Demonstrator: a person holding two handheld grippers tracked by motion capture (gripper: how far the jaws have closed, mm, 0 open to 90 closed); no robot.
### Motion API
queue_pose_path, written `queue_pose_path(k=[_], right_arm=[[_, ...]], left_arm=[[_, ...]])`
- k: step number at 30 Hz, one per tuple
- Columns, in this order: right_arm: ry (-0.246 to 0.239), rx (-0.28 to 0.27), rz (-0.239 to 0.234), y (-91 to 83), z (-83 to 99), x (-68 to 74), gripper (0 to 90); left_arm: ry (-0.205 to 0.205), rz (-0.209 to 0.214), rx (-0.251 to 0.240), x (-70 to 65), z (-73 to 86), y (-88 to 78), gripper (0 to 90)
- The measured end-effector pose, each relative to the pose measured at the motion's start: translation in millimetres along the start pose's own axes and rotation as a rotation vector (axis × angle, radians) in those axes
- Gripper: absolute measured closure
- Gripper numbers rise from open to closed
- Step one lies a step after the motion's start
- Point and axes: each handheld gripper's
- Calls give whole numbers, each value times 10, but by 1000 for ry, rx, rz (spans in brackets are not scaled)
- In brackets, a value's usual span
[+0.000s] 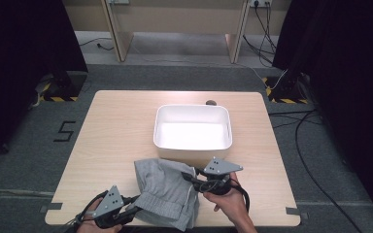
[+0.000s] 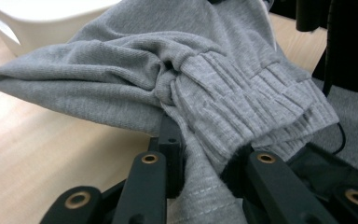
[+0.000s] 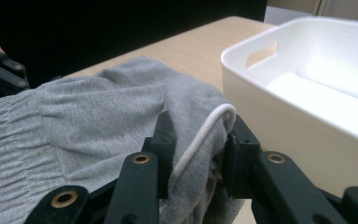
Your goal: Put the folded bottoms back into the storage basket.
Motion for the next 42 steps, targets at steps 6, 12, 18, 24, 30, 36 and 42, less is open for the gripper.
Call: queue_pose_path(k=[6,12,18,24,30,36,42], right_arm=[[-21,18,-10,-58,-293,-7,705],[-49,17,-5,-58,-517,-25,705],[-55,11,-7,-73,-687,-64,705],[-48,-2,-8,-135,-819,-135,705],[-46,-5,-2,-241,-953,-172,705],[-53,-4,13,-338,-1076,-184,705],[-41,-4,28,-403,-1176,-267,705]], left_arm=[[-9,5,-35,92,-172,-66,747],[19,6,-71,146,-376,-85,747],[36,15,-90,202,-568,-95,746],[41,33,-94,253,-756,-78,746],[54,56,-97,295,-957,-66,746],[77,61,-105,305,-1141,-55,745],[84,72,-99,334,-1313,29,745]])
Point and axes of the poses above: each handheld gripper's, and its own axes: y roughly forward along the jaws, z roughly out of its underside, x roughly to its left, and after that the axes turned 15 degrees about -z, right-handed
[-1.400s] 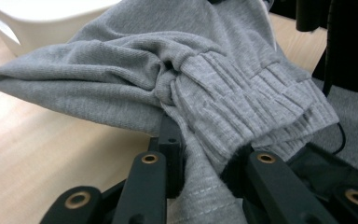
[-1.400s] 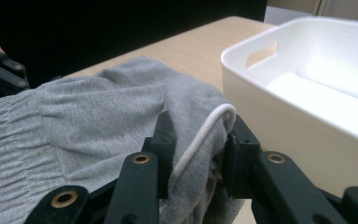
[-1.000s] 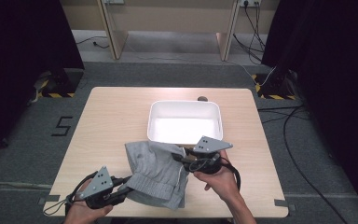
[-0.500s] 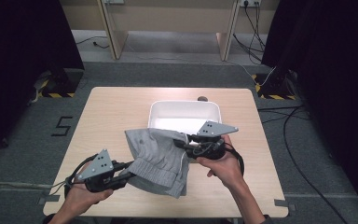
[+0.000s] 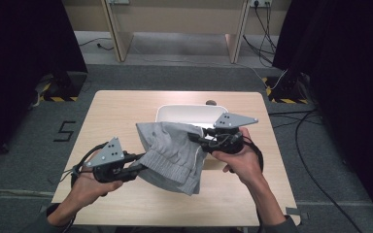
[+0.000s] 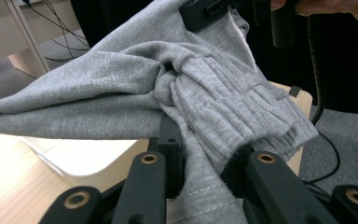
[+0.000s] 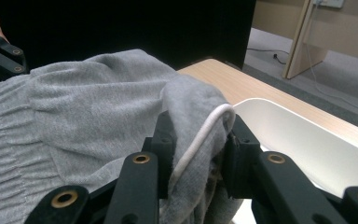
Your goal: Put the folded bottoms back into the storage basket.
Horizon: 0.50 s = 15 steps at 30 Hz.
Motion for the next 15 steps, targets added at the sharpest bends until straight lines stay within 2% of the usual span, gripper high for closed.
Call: queue_pose_path(k=[4,8,15], right_arm=[[24,-12,4,-48,-68,-82,705],[28,-4,21,-118,-192,-196,705],[17,11,41,-165,-308,-240,705]], left_arm=[[-4,1,-3,39,-99,63,745],[2,7,-2,61,-237,160,744],[4,6,-5,84,-361,234,744]])
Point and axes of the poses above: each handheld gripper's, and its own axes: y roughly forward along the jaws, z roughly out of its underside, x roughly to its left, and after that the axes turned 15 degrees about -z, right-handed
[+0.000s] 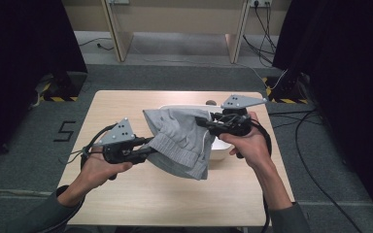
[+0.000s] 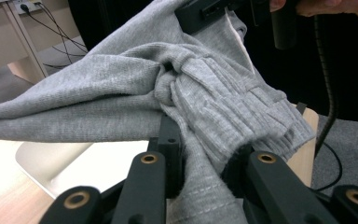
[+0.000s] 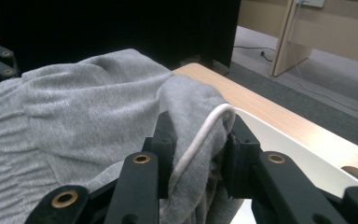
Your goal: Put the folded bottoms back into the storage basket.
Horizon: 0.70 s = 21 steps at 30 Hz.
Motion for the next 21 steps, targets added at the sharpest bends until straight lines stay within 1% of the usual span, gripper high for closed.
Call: queue_pose_path(k=[3,6,8,9,10,11,14,17,19,21], right_arm=[[8,17,12,1,-25,-48,706],[23,19,17,12,-55,-118,706],[20,20,20,13,-69,-145,706],[24,26,25,14,-83,-168,706],[26,35,38,24,-111,-245,706],[35,38,39,30,-117,-268,706],[35,58,40,58,-133,-366,706],[48,74,50,92,-119,-468,706],[61,78,57,108,-108,-540,706],[63,83,61,134,-93,-608,706]], left_arm=[[-8,6,9,19,-22,67,744],[-12,1,9,35,-55,130,744],[-14,0,9,43,-68,152,744],[-16,-4,9,55,-89,192,744],[-19,-9,13,68,-106,238,744],[-21,-10,16,73,-115,270,744],[-29,-8,29,95,-126,370,744],[-37,-20,43,128,-126,486,744],[-48,-23,53,156,-119,567,744],[-64,-21,64,193,-111,645,744]])
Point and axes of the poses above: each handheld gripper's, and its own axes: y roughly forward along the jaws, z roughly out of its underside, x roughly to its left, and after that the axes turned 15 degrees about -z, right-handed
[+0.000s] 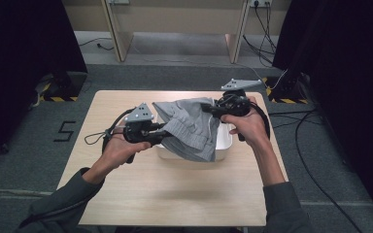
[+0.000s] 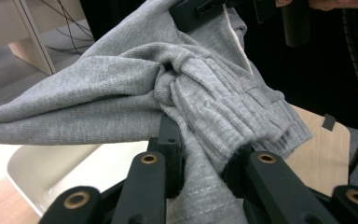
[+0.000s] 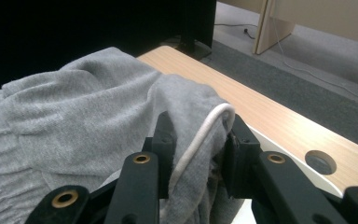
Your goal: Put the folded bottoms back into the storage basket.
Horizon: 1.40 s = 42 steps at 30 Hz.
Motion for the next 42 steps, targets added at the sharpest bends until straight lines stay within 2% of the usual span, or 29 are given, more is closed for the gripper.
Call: queue_pose_path(k=[1,3,8,15,21,24,27,33,35,37,41,42], right_arm=[[0,0,0,0,0,0,706],[16,16,11,57,12,-129,706],[40,28,20,143,29,-317,706],[77,51,47,245,76,-569,706],[99,59,64,322,137,-709,706],[118,66,71,424,214,-820,705],[132,85,82,504,276,-890,705],[151,118,109,632,363,-986,705],[161,137,129,672,404,-1024,704],[172,167,144,720,458,-1064,704],[191,187,145,830,567,-1113,704],[196,201,147,856,591,-1120,704]], left_arm=[[0,0,0,0,0,0,744],[-15,-9,9,37,5,108,744],[-29,-20,24,66,1,237,744],[-57,-30,59,162,25,522,744],[-70,-45,97,237,78,716,744],[-73,-59,115,258,129,820,744],[-72,-60,126,260,160,867,743],[-69,-71,185,295,296,1031,740],[-44,-88,207,297,343,1074,739],[-35,-84,228,299,384,1109,737],[-29,-81,260,302,437,1160,734],[-14,-79,288,303,468,1194,732]])
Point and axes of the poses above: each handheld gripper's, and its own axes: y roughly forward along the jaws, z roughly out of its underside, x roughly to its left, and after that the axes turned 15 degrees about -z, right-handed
